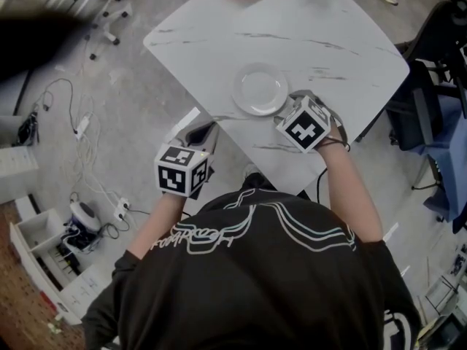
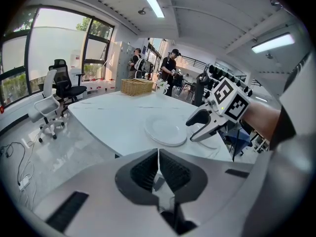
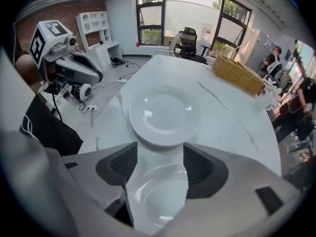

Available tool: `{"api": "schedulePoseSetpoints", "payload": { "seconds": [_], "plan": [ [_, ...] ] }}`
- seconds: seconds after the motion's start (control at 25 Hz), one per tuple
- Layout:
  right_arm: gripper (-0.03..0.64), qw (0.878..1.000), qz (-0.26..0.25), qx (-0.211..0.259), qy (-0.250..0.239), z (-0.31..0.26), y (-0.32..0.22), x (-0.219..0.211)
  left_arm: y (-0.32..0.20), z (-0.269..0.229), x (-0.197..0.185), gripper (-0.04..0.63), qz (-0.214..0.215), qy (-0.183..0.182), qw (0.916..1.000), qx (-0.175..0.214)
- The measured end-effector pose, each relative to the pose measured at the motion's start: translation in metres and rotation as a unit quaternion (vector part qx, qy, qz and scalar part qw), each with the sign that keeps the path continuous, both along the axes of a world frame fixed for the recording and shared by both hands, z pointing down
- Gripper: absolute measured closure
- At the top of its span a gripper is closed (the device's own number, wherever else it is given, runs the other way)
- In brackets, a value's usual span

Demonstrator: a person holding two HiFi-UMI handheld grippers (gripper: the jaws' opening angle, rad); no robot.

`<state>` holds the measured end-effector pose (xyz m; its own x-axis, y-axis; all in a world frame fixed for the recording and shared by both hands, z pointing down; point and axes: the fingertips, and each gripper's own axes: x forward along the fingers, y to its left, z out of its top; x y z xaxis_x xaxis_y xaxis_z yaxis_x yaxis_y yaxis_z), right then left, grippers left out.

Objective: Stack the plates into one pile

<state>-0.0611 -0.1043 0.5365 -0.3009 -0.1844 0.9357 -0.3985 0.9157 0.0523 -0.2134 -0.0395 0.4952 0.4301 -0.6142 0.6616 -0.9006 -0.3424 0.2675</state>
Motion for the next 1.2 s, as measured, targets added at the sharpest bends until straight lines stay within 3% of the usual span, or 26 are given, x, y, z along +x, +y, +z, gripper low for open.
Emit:
{"api": "schedulePoseSetpoints", "payload": {
  "seconds": [0.36,0.6,0.92,1.2],
  "plan": [
    [0.327,0.994,0.080,0.024,-0.071,-0.026,-0.009,0.032,-0.005,-0.002,0.024,0.566,0.036,-0.005,0.9993,0.001],
    [0.327,0.977,0.152,0.055,-0.139,-0.038,-0.014,0.071,-0.010,0.001,0.066,0.566,0.088,-0.008,0.9960,-0.003],
    [0.328,0.970,0.183,0.037,-0.155,-0.035,-0.004,0.124,-0.021,-0.002,0.126,0.565,0.139,-0.009,0.9902,-0.007],
    [0.328,0.968,0.184,0.016,-0.170,-0.038,0.001,0.159,-0.027,-0.005,0.177,0.566,0.153,-0.004,0.9877,-0.031]
  ]
}}
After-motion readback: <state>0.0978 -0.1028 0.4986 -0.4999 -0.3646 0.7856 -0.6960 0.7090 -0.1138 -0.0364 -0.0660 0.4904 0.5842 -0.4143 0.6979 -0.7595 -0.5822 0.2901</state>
